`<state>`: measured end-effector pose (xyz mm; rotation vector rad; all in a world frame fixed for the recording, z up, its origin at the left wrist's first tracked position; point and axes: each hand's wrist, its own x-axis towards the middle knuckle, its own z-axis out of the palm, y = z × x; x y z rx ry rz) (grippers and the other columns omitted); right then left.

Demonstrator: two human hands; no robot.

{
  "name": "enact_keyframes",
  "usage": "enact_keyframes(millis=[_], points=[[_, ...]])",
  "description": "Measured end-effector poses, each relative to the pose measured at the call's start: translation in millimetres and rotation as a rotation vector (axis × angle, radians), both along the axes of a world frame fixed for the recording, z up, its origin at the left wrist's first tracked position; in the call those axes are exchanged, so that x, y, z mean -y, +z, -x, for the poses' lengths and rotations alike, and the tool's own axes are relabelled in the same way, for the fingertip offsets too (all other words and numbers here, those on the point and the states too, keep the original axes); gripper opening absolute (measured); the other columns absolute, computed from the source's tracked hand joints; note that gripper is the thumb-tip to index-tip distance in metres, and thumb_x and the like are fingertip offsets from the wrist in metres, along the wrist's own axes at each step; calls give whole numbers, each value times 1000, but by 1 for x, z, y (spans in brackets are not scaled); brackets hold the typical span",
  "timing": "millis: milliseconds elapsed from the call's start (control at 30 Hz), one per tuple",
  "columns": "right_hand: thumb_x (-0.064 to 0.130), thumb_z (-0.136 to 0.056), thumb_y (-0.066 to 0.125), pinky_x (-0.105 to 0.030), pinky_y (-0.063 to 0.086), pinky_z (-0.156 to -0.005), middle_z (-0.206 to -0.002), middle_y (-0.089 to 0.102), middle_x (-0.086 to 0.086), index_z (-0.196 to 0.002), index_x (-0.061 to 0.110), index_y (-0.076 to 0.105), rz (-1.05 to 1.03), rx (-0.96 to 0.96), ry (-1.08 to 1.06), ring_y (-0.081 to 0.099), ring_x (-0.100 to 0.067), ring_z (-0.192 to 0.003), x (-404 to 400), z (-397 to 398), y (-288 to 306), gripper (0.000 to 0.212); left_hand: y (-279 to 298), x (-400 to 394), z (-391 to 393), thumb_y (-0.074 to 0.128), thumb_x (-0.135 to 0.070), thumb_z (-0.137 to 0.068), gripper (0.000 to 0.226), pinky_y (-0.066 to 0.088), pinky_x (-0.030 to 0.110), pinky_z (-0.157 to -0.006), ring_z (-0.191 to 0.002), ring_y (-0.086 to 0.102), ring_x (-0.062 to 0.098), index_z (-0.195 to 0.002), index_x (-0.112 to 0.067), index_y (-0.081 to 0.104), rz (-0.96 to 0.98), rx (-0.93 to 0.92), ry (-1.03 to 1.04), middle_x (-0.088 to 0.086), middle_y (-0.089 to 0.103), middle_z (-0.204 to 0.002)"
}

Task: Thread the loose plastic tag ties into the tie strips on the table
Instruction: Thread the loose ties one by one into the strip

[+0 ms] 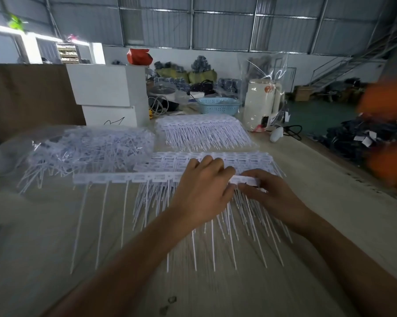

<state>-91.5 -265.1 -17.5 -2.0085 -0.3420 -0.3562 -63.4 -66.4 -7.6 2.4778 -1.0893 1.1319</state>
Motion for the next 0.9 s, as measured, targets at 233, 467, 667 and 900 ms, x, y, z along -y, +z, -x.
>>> enact_keyframes(millis=[233, 467, 667, 900], points=[[7, -99, 58, -25, 54, -67, -86, 66, -15, -107, -2, 69, -267, -236, 125, 63, -20, -75, 3, 6, -5, 16, -16, -14, -6, 60, -39, -93, 31, 41, 37, -81, -100, 57, 23, -121, -27, 65, -11, -204, 7, -2, 63, -98], [20, -98, 63, -28, 47, -53, -79, 61, -11, -103, 13, 72, -263, -255, 133, 56, -20, -61, -3, 10, -5, 13, -22, -20, -3, 53, -41, -97, 27, 46, 32, -66, -81, 64, 21, -116, -28, 66, -18, -154, -30, -6, 65, -87], [32, -99, 60, -23, 30, -42, -68, 58, -10, -109, 19, 70, -248, -371, 137, 40, -14, -47, -5, 9, -4, 19, -21, -23, 2, 57, -33, -95, 23, 51, 36, -64, -78, 64, 23, -113, -21, 66, -12, -61, -17, -4, 68, -89], [22, -102, 56, -19, 39, -51, -58, 58, 0, -92, 16, 66, 152, 29, 34, 48, -7, -46, -11, 14, 2, 15, -22, -22, 5, 67, -25, -91, 10, 45, 31, -59, -69, 62, 23, -99, -19, 66, -27, -35, -13, -4, 66, -80]])
